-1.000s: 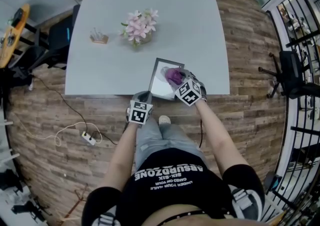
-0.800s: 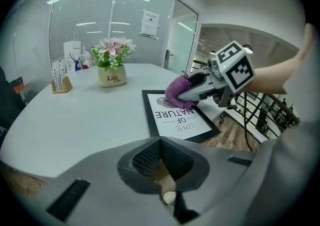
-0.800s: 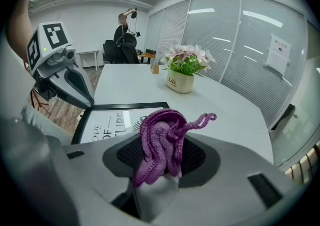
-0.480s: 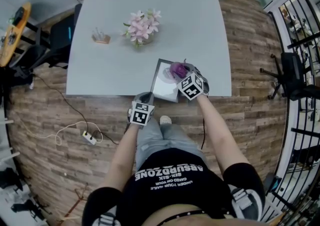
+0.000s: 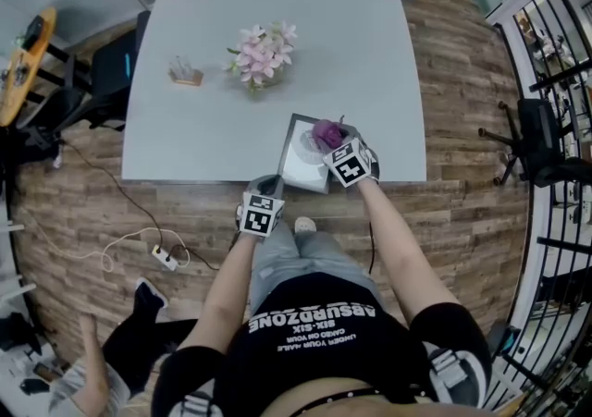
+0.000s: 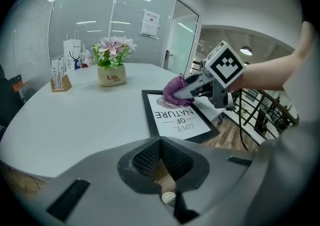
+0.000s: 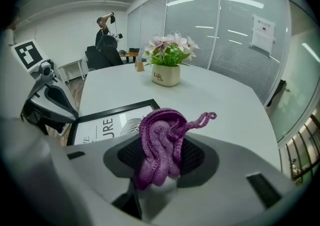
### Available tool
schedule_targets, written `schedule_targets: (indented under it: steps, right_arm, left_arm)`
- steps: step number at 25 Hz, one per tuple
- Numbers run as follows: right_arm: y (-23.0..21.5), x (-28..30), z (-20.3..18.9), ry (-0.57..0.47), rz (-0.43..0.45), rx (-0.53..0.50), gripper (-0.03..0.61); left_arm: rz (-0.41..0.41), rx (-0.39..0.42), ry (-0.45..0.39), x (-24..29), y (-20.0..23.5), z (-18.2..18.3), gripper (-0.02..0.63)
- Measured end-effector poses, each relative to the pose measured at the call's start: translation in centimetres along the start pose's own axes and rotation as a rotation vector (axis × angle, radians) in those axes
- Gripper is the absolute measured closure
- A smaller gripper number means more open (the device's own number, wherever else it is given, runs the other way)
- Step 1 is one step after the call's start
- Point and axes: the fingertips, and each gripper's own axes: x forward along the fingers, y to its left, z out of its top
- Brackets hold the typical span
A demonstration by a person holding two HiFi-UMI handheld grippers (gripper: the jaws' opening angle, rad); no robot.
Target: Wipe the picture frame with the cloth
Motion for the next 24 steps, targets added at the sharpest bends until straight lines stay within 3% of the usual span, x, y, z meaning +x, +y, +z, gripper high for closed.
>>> schedule_targets:
  steps: [24]
  right_arm:
    - [-0.05, 0.15, -0.04, -0.006, -0.014, -0.001, 0.403]
  left_arm:
    - [0.001, 0.003, -0.009, 0.03, 0.04, 0.1, 0.598]
